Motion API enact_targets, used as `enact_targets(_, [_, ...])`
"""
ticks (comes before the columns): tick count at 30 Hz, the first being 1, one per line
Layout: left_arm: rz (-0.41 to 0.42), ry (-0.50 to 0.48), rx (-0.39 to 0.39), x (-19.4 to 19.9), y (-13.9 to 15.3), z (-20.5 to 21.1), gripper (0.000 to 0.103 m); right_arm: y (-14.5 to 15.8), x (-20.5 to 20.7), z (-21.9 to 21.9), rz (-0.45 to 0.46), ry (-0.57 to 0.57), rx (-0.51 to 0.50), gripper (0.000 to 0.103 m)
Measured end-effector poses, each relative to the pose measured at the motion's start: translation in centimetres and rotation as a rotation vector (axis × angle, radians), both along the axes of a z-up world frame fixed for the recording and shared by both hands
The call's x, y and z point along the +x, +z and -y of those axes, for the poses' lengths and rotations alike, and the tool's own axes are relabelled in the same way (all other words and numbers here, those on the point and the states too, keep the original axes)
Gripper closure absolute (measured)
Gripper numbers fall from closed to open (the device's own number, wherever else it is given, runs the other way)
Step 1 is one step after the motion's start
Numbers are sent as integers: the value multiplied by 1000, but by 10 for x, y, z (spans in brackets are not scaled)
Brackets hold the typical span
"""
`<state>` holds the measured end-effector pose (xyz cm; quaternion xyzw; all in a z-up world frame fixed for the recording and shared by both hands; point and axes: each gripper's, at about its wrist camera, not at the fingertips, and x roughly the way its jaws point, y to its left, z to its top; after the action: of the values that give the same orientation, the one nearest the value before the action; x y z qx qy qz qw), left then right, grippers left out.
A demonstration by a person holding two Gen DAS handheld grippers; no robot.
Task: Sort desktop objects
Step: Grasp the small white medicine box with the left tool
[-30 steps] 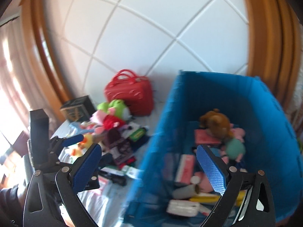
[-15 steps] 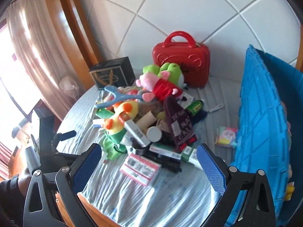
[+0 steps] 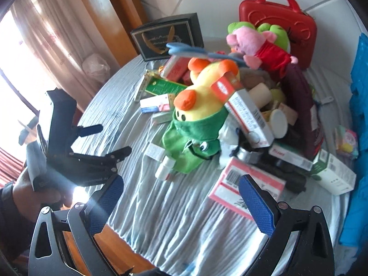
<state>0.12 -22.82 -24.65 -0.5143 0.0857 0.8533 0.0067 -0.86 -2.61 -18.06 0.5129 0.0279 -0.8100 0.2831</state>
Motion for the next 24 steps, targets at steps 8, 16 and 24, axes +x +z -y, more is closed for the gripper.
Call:
enact_targets(8, [16, -270, -42, -17, -35, -10, 36, -69, 4, 45, 78, 9, 45, 13])
enact_targets(16, [57, -417, 27, -36, -60, -17, 36, -106, -11, 56, 165, -47, 60, 24])
enact_targets(24, [54, -545, 31, -29, -55, -20, 36, -118, -16, 56, 201, -78, 66, 25])
